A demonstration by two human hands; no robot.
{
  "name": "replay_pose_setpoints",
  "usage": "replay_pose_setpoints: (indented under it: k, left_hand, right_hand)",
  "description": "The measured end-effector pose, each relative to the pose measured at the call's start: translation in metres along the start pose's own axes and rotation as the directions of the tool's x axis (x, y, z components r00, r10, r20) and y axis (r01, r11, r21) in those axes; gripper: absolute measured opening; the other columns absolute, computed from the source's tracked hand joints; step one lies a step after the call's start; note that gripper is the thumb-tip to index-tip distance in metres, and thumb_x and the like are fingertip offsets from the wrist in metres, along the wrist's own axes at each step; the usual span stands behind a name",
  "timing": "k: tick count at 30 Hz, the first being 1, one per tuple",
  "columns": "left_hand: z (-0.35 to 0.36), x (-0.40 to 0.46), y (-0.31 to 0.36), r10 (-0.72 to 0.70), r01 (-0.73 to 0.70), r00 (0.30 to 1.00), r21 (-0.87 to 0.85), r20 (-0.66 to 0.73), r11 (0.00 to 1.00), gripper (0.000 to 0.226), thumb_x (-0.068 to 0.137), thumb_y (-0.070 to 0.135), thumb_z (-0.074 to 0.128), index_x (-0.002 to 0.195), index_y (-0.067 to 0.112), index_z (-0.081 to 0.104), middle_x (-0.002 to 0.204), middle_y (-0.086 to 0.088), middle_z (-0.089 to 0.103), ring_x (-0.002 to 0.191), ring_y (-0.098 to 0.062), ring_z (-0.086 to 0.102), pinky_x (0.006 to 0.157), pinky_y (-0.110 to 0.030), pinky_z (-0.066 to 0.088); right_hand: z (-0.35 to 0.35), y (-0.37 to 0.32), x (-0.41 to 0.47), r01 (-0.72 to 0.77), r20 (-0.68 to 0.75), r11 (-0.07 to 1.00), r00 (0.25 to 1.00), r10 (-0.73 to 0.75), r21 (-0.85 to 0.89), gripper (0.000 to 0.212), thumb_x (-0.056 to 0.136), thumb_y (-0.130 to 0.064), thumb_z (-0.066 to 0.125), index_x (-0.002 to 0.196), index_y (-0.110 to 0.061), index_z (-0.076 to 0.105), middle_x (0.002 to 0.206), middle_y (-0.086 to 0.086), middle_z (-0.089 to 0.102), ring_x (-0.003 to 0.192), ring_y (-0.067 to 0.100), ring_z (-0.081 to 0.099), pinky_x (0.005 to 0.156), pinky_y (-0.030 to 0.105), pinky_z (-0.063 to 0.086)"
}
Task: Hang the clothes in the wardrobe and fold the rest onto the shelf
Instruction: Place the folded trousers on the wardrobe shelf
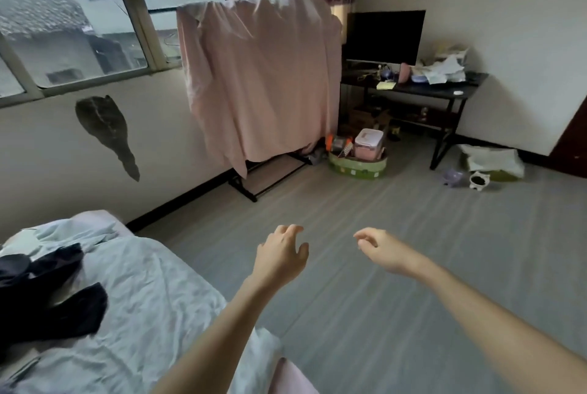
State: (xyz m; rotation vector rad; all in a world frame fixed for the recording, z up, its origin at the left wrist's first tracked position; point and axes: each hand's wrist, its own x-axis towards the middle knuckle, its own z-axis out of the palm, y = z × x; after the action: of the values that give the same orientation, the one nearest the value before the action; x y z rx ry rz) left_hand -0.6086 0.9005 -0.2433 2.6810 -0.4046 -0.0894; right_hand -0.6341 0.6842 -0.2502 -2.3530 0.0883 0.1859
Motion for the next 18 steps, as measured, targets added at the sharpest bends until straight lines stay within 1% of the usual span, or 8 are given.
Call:
replay_pose_setpoints:
  k: [1, 2, 7, 9, 11, 13, 15, 18]
  left_hand:
    - [0.002, 0.016, -0.004, -0.011, 0.011, 1.000, 0.003, 0.002, 1.000, 0.043, 0.096, 0.035, 0.041, 0.137, 0.024, 0.040, 0.139, -0.001, 0.043, 0.125, -0.021, 0.044, 0.101, -0.040, 0.038]
    - [0.005, 0.038, -0.010, -0.026, 0.026, 1.000, 0.004, 0.006, 1.000, 0.044, 0.096, 0.036, 0.041, 0.138, 0.024, 0.038, 0.141, -0.001, 0.042, 0.126, -0.021, 0.043, 0.102, -0.041, 0.038]
    - [0.015, 0.127, -0.051, -0.099, 0.098, 0.995, -0.052, -0.032, 0.994, 0.045, 0.096, 0.037, 0.041, 0.139, 0.023, 0.039, 0.143, 0.001, 0.040, 0.128, -0.019, 0.041, 0.103, -0.038, 0.036]
    - [0.018, 0.173, -0.085, -0.154, 0.148, 0.986, -0.105, -0.060, 0.983, 0.044, 0.096, 0.036, 0.043, 0.138, 0.022, 0.041, 0.142, 0.001, 0.041, 0.127, -0.018, 0.042, 0.103, -0.037, 0.037]
    - [0.013, 0.195, -0.105, -0.187, 0.176, 0.979, -0.125, -0.082, 0.976, 0.043, 0.096, 0.035, 0.044, 0.137, 0.021, 0.043, 0.140, 0.001, 0.043, 0.126, -0.018, 0.043, 0.102, -0.035, 0.037]
    - [-0.003, 0.235, -0.146, -0.276, 0.255, 0.954, -0.164, -0.117, 0.953, 0.042, 0.096, 0.034, 0.044, 0.135, 0.019, 0.045, 0.139, -0.001, 0.045, 0.125, -0.019, 0.045, 0.102, -0.035, 0.038]
    - [-0.019, 0.262, -0.186, -0.404, 0.369, 0.901, -0.213, -0.157, 0.905, 0.040, 0.096, 0.033, 0.045, 0.133, 0.018, 0.047, 0.137, -0.003, 0.046, 0.124, -0.020, 0.046, 0.101, -0.035, 0.039]
    - [-0.045, 0.283, -0.228, -0.505, 0.466, 0.841, -0.213, -0.195, 0.859, 0.039, 0.096, 0.032, 0.046, 0.132, 0.018, 0.048, 0.136, -0.003, 0.047, 0.122, -0.021, 0.047, 0.099, -0.035, 0.040]
  right_hand:
    - [0.000, -0.003, 0.017, 0.009, 0.003, 1.000, 1.000, -0.009, 0.003, 0.030, 0.097, -0.014, 0.044, 0.123, -0.007, 0.055, 0.119, 0.006, 0.060, 0.110, 0.017, 0.056, 0.089, 0.020, 0.039]
    - [-0.001, -0.005, 0.040, 0.015, 0.014, 1.000, 1.000, -0.015, -0.003, 0.030, 0.097, -0.017, 0.044, 0.124, -0.009, 0.055, 0.122, 0.005, 0.060, 0.114, 0.017, 0.054, 0.093, 0.022, 0.039]
    - [0.006, -0.021, 0.142, 0.090, 0.088, 0.987, 0.993, -0.079, -0.129, 0.032, 0.097, -0.024, 0.042, 0.127, -0.016, 0.053, 0.123, 0.004, 0.059, 0.113, 0.016, 0.053, 0.091, 0.020, 0.038]
    - [0.018, -0.037, 0.204, 0.127, 0.119, 0.976, 0.987, -0.107, -0.176, 0.033, 0.098, -0.024, 0.041, 0.129, -0.016, 0.051, 0.127, 0.004, 0.055, 0.119, 0.018, 0.048, 0.099, 0.023, 0.035]
    - [0.024, -0.052, 0.233, 0.153, 0.127, 0.964, 0.984, -0.128, -0.216, 0.034, 0.099, -0.023, 0.039, 0.130, -0.015, 0.049, 0.131, 0.005, 0.052, 0.124, 0.020, 0.044, 0.105, 0.028, 0.032]
    - [0.038, -0.078, 0.292, 0.215, 0.192, 0.943, 0.967, -0.169, -0.253, 0.035, 0.099, -0.023, 0.038, 0.132, -0.015, 0.048, 0.134, 0.005, 0.050, 0.126, 0.021, 0.043, 0.106, 0.028, 0.031]
    - [0.049, -0.107, 0.345, 0.279, 0.287, 0.916, 0.938, -0.195, -0.289, 0.036, 0.099, -0.022, 0.037, 0.133, -0.015, 0.047, 0.135, 0.005, 0.049, 0.127, 0.020, 0.043, 0.107, 0.029, 0.031]
    - [0.066, -0.146, 0.402, 0.362, 0.334, 0.893, 0.904, -0.266, -0.268, 0.035, 0.099, -0.022, 0.037, 0.132, -0.016, 0.048, 0.131, 0.005, 0.051, 0.122, 0.019, 0.047, 0.105, 0.030, 0.034]
